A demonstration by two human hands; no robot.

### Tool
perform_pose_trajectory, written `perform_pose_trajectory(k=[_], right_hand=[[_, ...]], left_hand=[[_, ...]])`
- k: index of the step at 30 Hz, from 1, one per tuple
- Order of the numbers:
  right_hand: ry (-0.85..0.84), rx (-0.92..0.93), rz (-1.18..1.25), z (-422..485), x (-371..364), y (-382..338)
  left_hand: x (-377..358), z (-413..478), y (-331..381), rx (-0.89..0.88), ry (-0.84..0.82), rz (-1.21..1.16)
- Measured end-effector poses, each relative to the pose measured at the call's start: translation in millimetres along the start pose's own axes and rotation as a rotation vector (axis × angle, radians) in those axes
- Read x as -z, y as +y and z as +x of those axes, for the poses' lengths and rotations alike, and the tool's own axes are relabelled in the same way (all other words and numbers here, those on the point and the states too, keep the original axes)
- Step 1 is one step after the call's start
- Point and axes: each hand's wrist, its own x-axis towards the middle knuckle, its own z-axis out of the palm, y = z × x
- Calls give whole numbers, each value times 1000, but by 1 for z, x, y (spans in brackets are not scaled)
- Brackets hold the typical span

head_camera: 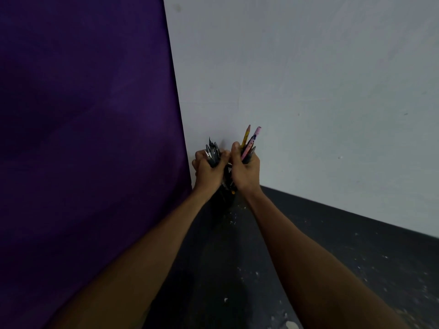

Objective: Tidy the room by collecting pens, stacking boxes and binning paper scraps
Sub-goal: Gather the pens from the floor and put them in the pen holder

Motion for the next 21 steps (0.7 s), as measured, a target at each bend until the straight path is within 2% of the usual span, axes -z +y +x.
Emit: perform_pose_trajectory(k=[4, 7, 11, 14, 17, 21], right_hand=[[-16, -18, -7, 1, 2, 0], [-38, 34, 1, -1, 7, -5], [-39, 72, 23, 0, 10, -11], [-41, 55, 8, 3, 9, -13], [-73, 44, -54, 2, 9, -13], [-181, 213, -416, 1, 15, -6]], left_hand=[[1, 1, -1, -34, -50, -9], [7, 3, -1, -138, -115, -18], [8, -2, 2, -124, -188, -76], [8, -3, 4, -181, -220, -37], [10, -4, 6, -202, -215, 186], [15, -3, 1, -100, -169, 491]])
